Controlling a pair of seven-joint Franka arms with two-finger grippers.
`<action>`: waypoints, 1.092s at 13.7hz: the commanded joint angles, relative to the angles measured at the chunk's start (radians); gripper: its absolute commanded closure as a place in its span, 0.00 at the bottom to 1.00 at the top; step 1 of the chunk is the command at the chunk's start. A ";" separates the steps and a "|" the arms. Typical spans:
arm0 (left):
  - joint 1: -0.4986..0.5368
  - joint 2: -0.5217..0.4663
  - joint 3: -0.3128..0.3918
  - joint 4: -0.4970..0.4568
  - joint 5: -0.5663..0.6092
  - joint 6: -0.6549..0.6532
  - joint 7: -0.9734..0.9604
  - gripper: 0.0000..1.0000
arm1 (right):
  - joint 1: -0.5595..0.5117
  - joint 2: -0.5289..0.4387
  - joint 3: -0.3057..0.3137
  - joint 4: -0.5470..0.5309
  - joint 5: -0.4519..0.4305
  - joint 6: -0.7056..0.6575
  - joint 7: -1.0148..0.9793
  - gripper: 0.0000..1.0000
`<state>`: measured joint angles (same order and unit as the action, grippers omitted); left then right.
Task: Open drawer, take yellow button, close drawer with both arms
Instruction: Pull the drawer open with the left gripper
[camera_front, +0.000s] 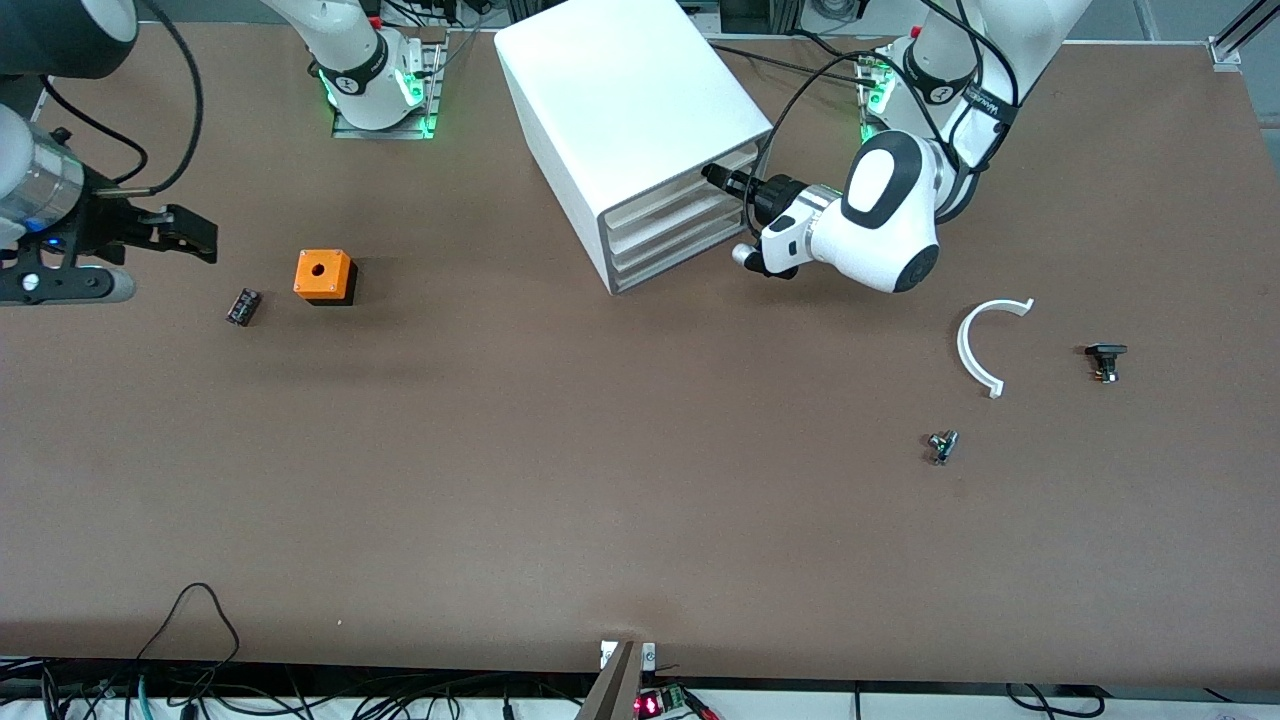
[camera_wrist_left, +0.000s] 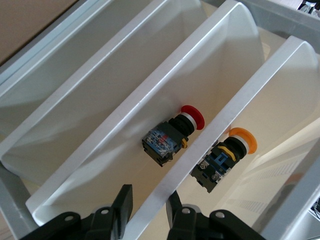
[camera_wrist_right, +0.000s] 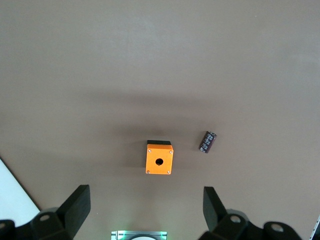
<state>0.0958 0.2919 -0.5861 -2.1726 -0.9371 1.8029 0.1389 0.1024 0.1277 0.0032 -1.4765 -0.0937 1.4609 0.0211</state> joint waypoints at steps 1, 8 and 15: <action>0.036 -0.020 0.081 0.016 0.027 0.024 0.002 1.00 | -0.006 -0.003 -0.003 -0.001 -0.003 0.006 -0.015 0.00; 0.045 -0.022 0.186 0.082 0.069 0.210 0.007 0.00 | 0.042 -0.002 0.011 0.001 -0.008 0.006 0.000 0.00; 0.134 -0.144 0.282 0.148 0.080 0.211 0.001 0.00 | 0.048 0.001 0.012 -0.001 0.002 0.036 0.000 0.00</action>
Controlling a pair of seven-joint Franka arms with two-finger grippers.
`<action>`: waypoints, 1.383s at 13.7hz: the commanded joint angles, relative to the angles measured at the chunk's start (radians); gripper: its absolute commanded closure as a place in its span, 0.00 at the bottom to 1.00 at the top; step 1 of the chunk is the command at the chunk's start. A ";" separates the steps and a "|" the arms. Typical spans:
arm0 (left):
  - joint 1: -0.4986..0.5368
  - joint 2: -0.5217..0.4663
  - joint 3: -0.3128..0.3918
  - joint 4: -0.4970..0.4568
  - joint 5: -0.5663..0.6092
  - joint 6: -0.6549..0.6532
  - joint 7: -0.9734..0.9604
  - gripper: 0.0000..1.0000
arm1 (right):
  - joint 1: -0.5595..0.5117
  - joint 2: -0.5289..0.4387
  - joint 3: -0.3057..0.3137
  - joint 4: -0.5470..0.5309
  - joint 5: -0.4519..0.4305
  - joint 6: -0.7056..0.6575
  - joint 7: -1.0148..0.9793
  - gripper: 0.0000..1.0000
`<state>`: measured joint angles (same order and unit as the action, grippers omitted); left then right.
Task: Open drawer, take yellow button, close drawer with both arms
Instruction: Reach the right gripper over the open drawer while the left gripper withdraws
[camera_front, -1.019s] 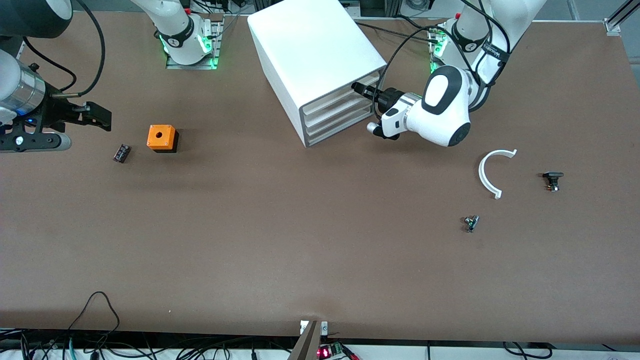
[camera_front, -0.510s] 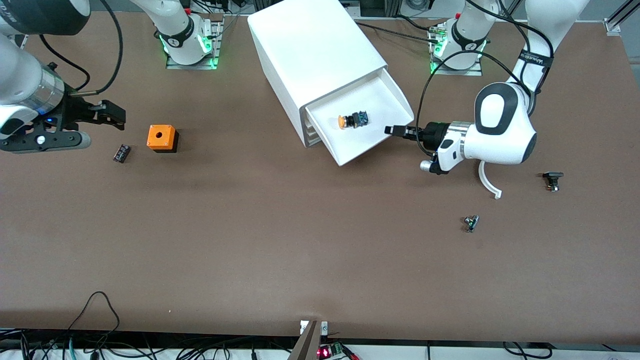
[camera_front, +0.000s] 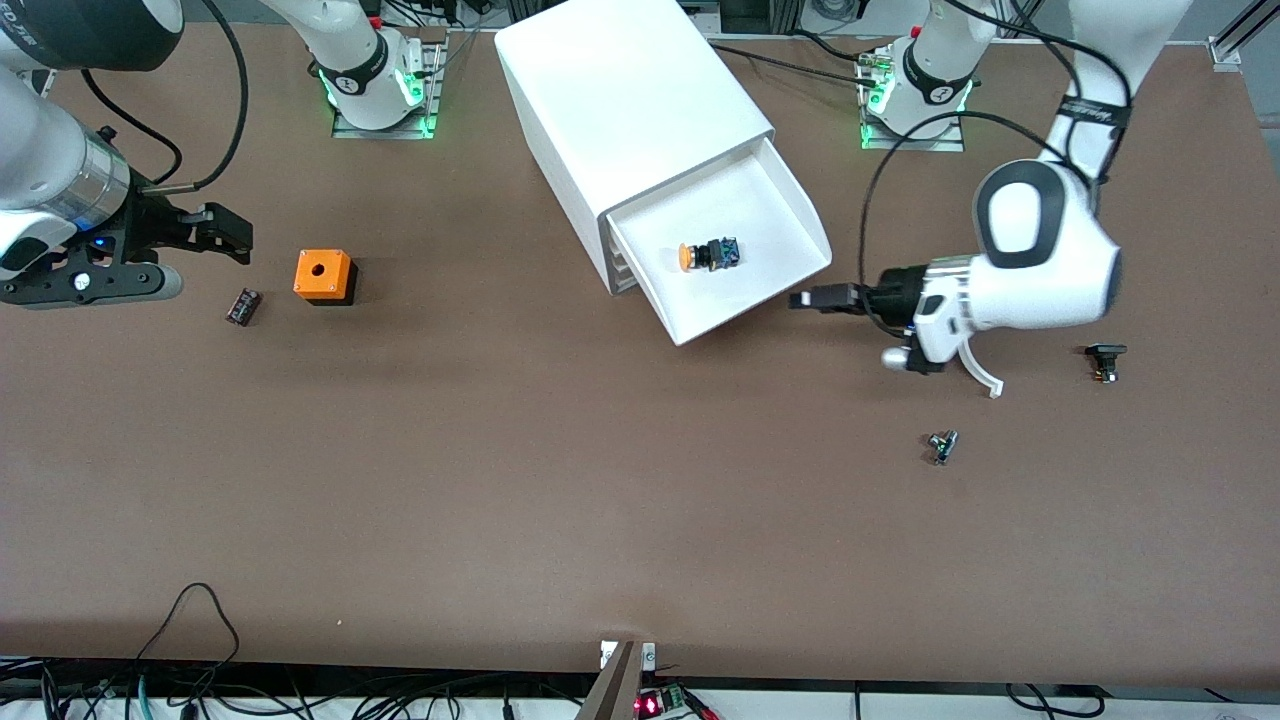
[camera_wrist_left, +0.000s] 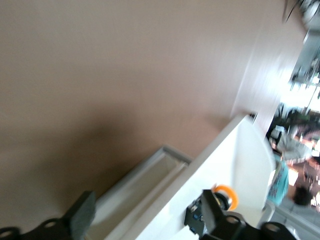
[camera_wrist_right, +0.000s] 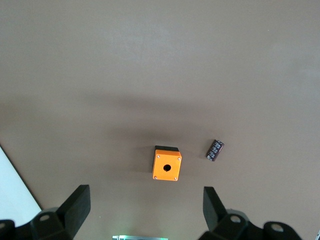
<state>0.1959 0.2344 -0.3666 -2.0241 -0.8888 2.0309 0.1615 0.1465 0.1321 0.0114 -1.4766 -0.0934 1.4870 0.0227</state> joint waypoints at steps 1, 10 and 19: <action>0.036 -0.105 0.104 0.002 0.031 -0.015 -0.019 0.00 | 0.005 -0.003 0.005 -0.001 0.003 0.010 -0.009 0.00; 0.030 -0.208 0.284 0.359 0.690 -0.385 -0.037 0.00 | 0.192 0.012 0.028 0.025 0.202 0.068 -0.047 0.00; 0.004 -0.245 0.187 0.329 0.893 -0.380 -0.364 0.00 | 0.513 0.044 0.030 0.032 0.201 0.243 -0.174 0.00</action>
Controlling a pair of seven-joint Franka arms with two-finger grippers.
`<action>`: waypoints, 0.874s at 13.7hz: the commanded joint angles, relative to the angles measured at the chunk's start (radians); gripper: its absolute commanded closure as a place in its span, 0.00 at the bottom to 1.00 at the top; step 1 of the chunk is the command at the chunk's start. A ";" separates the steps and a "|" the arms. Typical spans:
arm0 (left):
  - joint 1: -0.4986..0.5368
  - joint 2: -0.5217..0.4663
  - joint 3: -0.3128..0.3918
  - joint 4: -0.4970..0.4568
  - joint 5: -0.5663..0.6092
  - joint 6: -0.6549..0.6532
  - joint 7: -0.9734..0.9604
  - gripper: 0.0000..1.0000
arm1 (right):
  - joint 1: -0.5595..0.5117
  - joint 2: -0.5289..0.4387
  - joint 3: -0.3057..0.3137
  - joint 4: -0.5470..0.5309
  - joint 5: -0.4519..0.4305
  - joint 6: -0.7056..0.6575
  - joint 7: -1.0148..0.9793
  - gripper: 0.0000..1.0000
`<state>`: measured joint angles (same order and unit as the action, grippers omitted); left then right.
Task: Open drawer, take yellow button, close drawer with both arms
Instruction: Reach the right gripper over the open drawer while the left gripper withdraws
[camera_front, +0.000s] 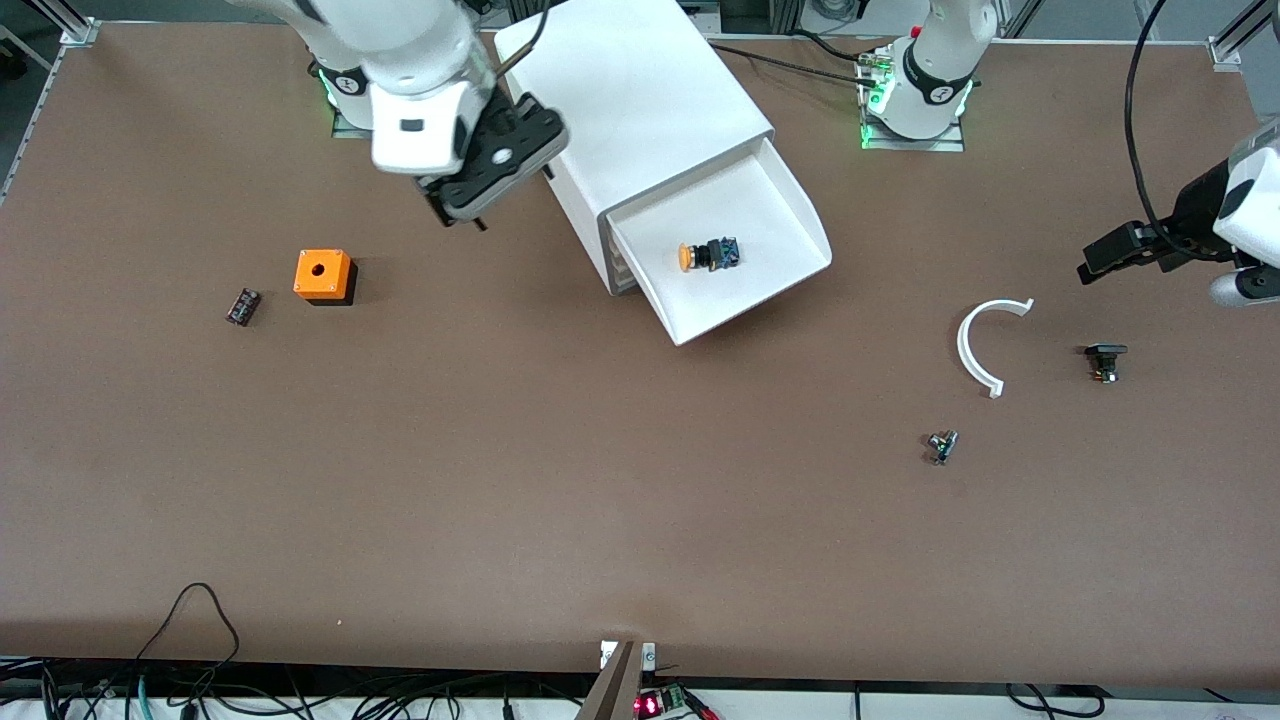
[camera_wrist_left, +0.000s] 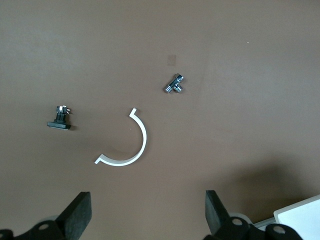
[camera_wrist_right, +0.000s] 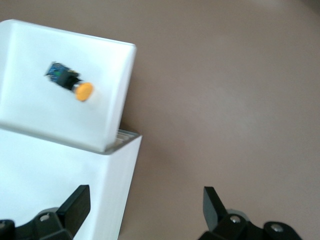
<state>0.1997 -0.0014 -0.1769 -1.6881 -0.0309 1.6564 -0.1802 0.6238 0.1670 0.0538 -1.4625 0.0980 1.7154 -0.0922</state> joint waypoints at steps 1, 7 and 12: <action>0.000 -0.008 -0.003 -0.007 0.039 -0.004 -0.022 0.00 | 0.043 0.015 -0.012 0.018 0.009 0.015 -0.075 0.00; -0.002 -0.003 -0.003 -0.004 0.046 -0.017 -0.015 0.00 | 0.047 0.101 -0.011 0.036 0.012 0.095 -0.279 0.00; -0.028 0.000 -0.004 0.002 0.088 -0.020 -0.021 0.00 | 0.108 0.233 0.003 0.189 0.003 0.087 -0.361 0.00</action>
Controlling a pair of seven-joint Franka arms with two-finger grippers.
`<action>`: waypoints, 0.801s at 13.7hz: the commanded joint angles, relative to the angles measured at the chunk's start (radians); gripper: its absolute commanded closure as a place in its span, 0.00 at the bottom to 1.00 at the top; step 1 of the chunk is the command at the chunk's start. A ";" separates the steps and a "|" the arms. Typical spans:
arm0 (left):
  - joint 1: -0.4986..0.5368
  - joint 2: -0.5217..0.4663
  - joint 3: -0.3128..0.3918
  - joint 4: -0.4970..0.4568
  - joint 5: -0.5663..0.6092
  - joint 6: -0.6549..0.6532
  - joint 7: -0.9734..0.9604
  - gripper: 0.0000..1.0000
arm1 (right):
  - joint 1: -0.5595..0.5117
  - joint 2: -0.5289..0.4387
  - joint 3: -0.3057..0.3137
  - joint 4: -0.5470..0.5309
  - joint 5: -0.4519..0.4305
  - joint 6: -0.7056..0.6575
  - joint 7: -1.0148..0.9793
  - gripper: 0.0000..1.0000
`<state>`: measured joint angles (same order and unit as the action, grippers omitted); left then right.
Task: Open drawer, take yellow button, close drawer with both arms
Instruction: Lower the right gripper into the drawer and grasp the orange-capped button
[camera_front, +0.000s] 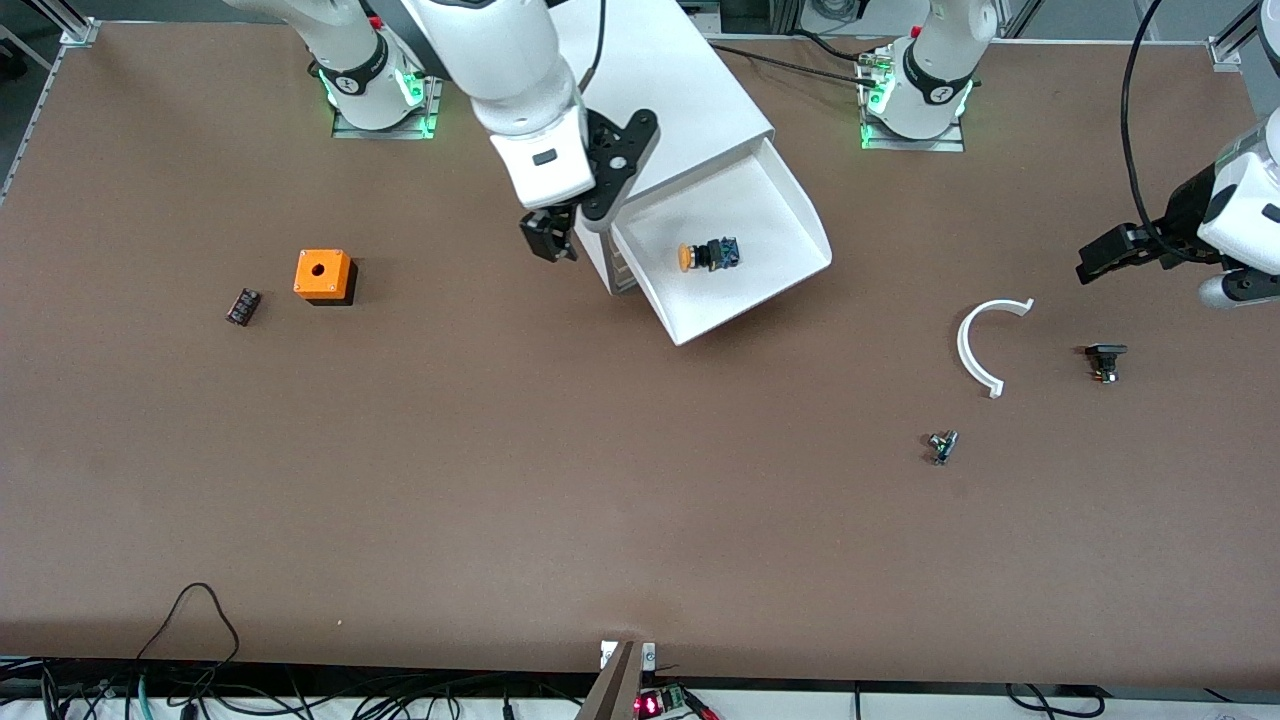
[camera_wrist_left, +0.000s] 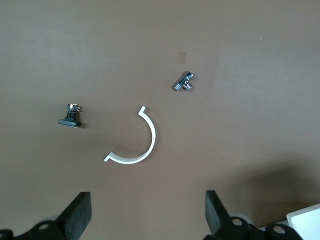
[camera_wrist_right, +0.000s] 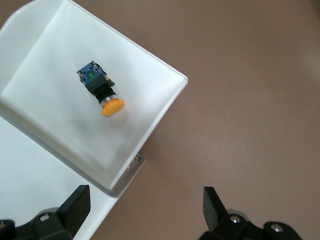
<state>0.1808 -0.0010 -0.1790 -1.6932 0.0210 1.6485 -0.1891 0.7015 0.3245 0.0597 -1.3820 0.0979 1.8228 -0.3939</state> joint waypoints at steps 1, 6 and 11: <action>-0.009 -0.001 -0.002 0.007 0.034 -0.012 -0.012 0.00 | 0.051 0.103 -0.009 0.147 0.002 -0.023 -0.100 0.00; -0.009 0.004 0.000 0.013 0.034 -0.013 -0.010 0.00 | 0.136 0.189 -0.021 0.190 -0.015 -0.013 -0.099 0.00; -0.010 0.010 0.000 0.021 0.034 -0.013 -0.007 0.00 | 0.187 0.280 -0.057 0.231 -0.066 0.009 -0.109 0.00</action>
<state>0.1766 -0.0008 -0.1789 -1.6931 0.0217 1.6485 -0.1897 0.8624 0.5573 0.0260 -1.2057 0.0554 1.8362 -0.4852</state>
